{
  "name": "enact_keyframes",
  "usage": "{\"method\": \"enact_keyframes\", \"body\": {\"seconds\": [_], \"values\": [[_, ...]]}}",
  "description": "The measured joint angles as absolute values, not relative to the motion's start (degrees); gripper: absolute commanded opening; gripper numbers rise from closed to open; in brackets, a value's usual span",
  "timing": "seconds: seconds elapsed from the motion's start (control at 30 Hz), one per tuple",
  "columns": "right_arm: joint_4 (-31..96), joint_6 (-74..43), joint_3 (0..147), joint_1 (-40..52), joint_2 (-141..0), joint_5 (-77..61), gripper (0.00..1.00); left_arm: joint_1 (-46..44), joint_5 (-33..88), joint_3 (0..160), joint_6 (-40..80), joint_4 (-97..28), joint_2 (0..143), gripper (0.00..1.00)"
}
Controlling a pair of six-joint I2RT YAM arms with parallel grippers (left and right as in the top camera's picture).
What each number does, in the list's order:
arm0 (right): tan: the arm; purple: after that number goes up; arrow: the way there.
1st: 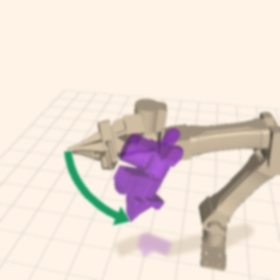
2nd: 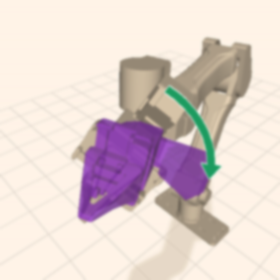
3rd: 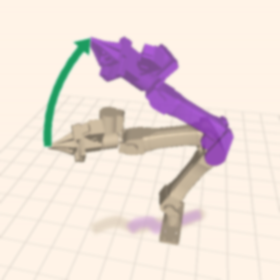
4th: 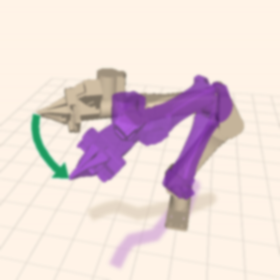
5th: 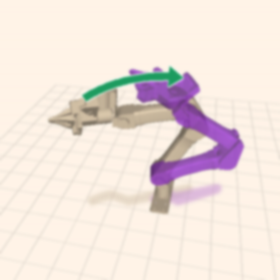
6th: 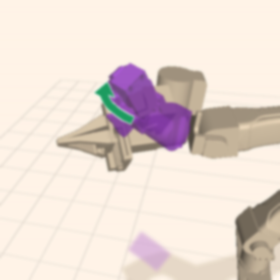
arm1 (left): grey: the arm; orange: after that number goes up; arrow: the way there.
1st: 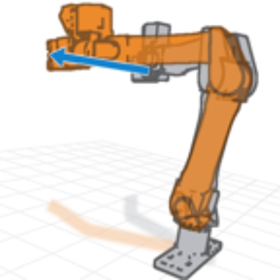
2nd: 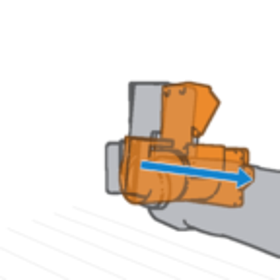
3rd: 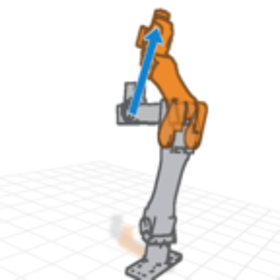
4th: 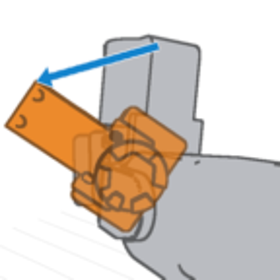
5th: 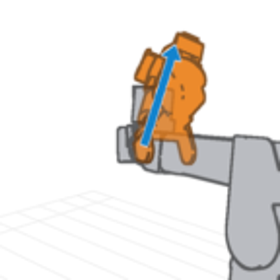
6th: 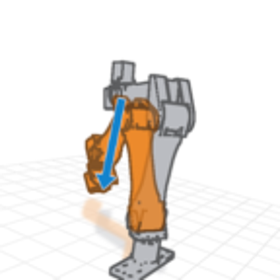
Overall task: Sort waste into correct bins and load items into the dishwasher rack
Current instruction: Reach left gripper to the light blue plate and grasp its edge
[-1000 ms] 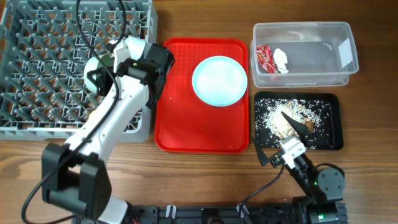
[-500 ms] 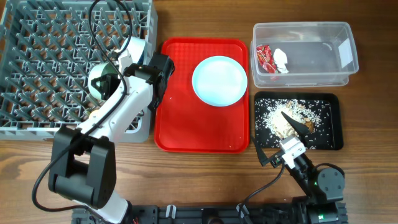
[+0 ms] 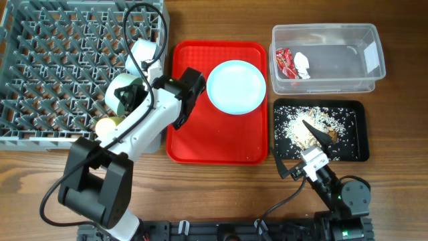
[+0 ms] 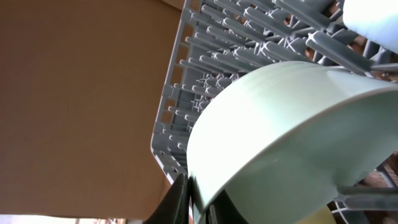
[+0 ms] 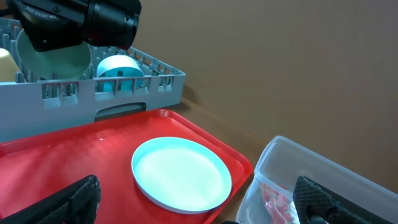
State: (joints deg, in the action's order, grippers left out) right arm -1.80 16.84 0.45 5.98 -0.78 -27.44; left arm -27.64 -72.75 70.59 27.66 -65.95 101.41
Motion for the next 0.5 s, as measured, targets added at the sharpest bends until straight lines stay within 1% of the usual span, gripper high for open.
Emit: {"method": "enact_keyframes", "body": {"seconds": [0.03,0.07,0.1,0.13,0.17,0.23,0.33,0.5], "values": [[-1.8,16.8,0.4,6.0,-0.8,-27.4,1.00,-27.5,-72.7,70.6,28.1,-66.2,101.4,0.33],[-1.8,16.8,0.4,6.0,-0.8,-27.4,1.00,-27.3,-72.6,70.6,28.7,-66.5,101.4,0.47],[-1.8,16.8,0.4,6.0,-0.8,-27.4,1.00,-27.1,-72.0,70.6,29.3,-66.8,101.4,0.53],[-1.8,16.8,0.4,6.0,-0.8,-27.4,1.00,-26.9,-71.3,70.5,29.7,-67.2,101.4,0.67],[-1.8,16.8,0.4,6.0,-0.8,-27.4,1.00,-26.8,-70.5,70.5,30.6,-67.7,101.4,0.71],[-1.8,16.8,0.4,6.0,-0.8,-27.4,1.00,-26.7,-68.9,70.4,31.1,-69.3,101.3,0.74],[-1.8,16.8,0.4,6.0,-0.8,-27.4,1.00,-26.9,-65.7,70.4,31.9,-71.7,100.4,0.74],[-1.8,16.8,0.4,6.0,-0.8,-27.4,1.00,-30.3,-55.1,73.8,32.2,-76.8,93.4,0.75]]}}
